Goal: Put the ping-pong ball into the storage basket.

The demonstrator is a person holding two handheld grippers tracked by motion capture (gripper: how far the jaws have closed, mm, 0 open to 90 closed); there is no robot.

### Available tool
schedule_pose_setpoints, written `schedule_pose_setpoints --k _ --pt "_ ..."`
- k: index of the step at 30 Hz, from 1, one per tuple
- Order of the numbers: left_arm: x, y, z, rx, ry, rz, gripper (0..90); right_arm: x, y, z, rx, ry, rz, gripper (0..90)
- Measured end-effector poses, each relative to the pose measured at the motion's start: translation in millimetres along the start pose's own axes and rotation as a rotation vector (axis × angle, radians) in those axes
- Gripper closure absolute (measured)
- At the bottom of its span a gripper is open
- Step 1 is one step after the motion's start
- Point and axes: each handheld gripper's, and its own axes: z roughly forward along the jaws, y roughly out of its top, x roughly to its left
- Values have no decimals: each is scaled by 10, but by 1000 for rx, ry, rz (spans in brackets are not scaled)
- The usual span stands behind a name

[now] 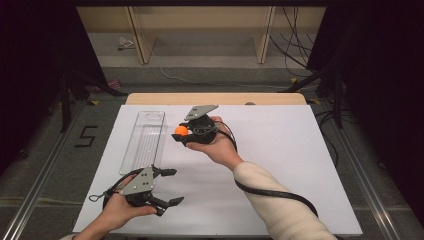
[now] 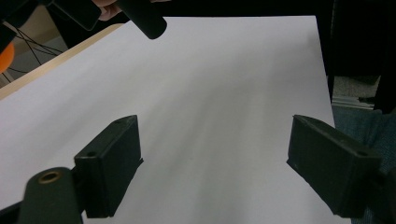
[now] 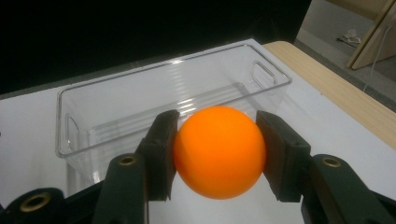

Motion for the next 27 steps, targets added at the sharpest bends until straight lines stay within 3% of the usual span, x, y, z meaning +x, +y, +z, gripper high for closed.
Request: schedule_pose_setpoints --k 27 --pt "-3 1 3 -5 -3 -3 169 12 127 140 4 10 -9 515"
